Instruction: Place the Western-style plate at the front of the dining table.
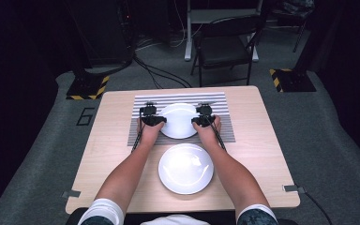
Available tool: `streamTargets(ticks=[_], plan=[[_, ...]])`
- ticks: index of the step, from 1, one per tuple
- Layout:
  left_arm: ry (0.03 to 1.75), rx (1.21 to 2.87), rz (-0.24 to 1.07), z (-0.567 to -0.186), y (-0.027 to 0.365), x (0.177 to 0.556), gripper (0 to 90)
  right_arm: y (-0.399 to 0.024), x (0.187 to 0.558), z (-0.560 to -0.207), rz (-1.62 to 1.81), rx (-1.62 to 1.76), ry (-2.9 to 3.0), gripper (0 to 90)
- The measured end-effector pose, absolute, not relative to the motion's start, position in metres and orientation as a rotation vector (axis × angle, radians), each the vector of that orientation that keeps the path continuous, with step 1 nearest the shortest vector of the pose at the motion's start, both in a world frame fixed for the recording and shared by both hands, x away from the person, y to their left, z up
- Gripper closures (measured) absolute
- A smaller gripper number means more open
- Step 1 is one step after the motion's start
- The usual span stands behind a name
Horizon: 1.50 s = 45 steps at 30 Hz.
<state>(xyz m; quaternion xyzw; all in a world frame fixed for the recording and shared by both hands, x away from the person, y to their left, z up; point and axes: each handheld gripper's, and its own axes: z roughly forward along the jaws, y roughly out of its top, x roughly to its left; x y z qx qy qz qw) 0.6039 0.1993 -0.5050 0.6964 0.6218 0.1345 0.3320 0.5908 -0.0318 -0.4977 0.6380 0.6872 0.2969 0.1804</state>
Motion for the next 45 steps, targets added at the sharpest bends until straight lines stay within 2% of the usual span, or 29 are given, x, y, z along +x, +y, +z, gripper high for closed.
streamTargets(ticks=[15, 45], plan=[[1.582, 1.802, 0.374, -0.495, 0.212, 0.595, 52.0, -0.044, 0.583, -0.497, 0.869, 1.836, 1.927, 54.2], [1.534, 1.815, 0.384, -0.485, 0.227, 0.574, 53.1, -0.064, 0.556, -0.472, 0.952, 1.7, 1.965, 53.3]])
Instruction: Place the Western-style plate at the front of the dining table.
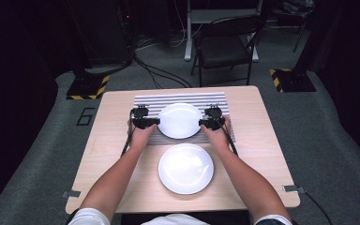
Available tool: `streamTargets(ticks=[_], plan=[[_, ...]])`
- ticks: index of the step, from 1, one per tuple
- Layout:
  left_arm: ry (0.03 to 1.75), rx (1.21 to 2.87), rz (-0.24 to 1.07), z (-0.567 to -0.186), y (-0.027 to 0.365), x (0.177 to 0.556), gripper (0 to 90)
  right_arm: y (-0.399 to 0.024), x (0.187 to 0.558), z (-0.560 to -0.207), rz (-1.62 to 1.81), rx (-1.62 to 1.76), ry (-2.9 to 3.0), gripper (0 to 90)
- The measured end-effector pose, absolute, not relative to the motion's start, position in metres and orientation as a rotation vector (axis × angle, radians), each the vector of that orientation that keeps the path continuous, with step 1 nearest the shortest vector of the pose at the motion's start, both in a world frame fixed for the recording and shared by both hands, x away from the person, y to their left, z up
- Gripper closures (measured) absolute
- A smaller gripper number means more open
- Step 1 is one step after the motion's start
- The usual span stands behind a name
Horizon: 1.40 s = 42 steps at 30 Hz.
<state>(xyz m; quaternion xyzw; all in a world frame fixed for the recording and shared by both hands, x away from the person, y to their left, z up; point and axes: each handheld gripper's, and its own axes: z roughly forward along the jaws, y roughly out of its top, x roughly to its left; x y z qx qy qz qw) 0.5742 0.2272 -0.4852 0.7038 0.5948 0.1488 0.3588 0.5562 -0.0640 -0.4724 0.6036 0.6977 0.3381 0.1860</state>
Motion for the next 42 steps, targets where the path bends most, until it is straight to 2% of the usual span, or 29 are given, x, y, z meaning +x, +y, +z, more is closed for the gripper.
streamTargets(ticks=[19, 42], plan=[[1.444, 1.857, 0.403, -0.468, 0.234, 0.554, 50.6, -0.086, 0.533, -0.459, 1.024, 1.677, 2.017, 45.8], [1.35, 1.885, 0.424, -0.46, 0.258, 0.499, 49.1, -0.115, 0.475, -0.447, 1.108, 1.571, 2.051, 42.9]])
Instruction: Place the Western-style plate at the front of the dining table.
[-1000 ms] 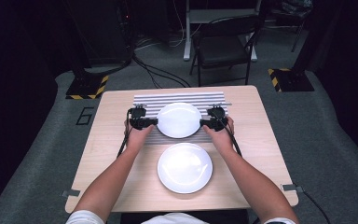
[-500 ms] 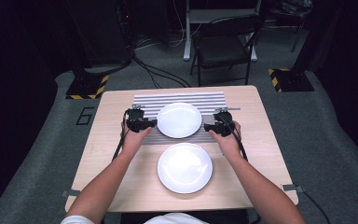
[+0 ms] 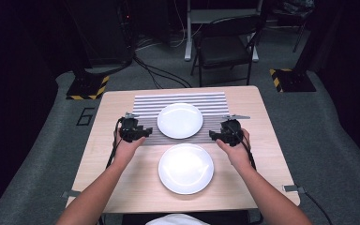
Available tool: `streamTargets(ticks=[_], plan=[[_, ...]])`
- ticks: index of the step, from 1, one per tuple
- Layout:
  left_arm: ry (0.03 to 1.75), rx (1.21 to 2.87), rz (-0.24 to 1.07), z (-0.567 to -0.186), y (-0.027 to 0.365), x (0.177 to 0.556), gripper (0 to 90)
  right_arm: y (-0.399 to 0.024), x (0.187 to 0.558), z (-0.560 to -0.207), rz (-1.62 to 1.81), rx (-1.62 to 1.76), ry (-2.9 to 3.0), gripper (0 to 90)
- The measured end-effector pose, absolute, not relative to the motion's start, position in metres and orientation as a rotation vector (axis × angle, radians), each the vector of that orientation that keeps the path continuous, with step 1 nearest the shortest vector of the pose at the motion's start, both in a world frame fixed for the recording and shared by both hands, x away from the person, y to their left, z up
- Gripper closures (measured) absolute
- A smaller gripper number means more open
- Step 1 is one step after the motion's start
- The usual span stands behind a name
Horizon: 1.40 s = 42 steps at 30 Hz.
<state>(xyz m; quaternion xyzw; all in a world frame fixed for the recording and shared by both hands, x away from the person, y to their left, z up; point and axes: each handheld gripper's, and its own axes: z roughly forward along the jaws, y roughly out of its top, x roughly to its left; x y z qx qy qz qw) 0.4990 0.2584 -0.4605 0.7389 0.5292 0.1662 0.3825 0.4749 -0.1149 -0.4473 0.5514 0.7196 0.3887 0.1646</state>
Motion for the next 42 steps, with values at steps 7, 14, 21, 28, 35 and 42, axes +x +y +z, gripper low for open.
streamTargets(ticks=[7, 14, 21, 28, 35, 42], plan=[[1.347, 1.846, 0.402, -0.464, 0.269, 0.484, 44.4, -0.119, 0.462, -0.454, 1.114, 1.585, 2.059, 40.9], [1.35, 1.836, 0.381, -0.466, 0.279, 0.465, 41.6, -0.124, 0.448, -0.463, 1.087, 1.576, 2.09, 38.3], [1.339, 1.829, 0.367, -0.469, 0.288, 0.449, 39.4, -0.136, 0.434, -0.47, 1.04, 1.574, 2.094, 35.0], [1.334, 1.828, 0.35, -0.48, 0.291, 0.442, 37.6, -0.149, 0.43, -0.477, 1.072, 1.638, 2.066, 33.4], [1.324, 1.889, 0.356, -0.493, 0.291, 0.442, 39.3, -0.155, 0.428, -0.488, 1.031, 1.623, 2.047, 32.3], [1.295, 1.927, 0.38, -0.498, 0.288, 0.44, 40.3, -0.163, 0.426, -0.496, 1.037, 1.649, 2.016, 33.3]])
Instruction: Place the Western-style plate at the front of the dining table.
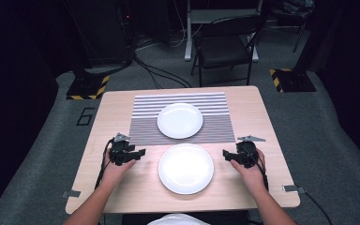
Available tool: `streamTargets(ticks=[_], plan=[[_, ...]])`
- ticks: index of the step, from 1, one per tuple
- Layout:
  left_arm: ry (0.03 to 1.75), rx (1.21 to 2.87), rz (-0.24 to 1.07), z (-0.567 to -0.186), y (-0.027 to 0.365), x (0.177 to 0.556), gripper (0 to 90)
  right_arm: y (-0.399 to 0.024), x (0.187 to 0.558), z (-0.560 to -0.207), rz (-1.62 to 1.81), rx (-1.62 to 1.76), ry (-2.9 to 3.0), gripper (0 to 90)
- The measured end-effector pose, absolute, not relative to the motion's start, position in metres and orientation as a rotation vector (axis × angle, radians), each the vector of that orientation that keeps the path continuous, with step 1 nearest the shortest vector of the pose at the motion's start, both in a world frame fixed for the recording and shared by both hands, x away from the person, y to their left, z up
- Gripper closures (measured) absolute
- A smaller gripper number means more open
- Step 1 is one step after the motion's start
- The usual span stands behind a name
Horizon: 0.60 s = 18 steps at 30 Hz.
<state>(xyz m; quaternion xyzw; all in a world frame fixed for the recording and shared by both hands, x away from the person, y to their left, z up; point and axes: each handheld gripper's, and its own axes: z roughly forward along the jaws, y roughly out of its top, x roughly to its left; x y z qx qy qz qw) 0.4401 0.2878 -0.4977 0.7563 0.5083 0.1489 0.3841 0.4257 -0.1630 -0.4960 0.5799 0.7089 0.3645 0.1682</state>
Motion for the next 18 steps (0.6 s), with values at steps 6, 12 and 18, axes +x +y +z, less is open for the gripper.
streamTargets(ticks=[6, 12, 18], plan=[[1.303, 1.94, 0.396, -0.505, 0.29, 0.441, 42.1, -0.166, 0.427, -0.503, 0.985, 1.654, 2.0, 35.1], [1.327, 1.953, 0.402, -0.511, 0.29, 0.444, 42.0, -0.162, 0.429, -0.509, 0.962, 1.642, 2.021, 35.1], [1.339, 1.953, 0.412, -0.515, 0.288, 0.446, 41.7, -0.16, 0.43, -0.511, 0.924, 1.613, 2.024, 34.0]])
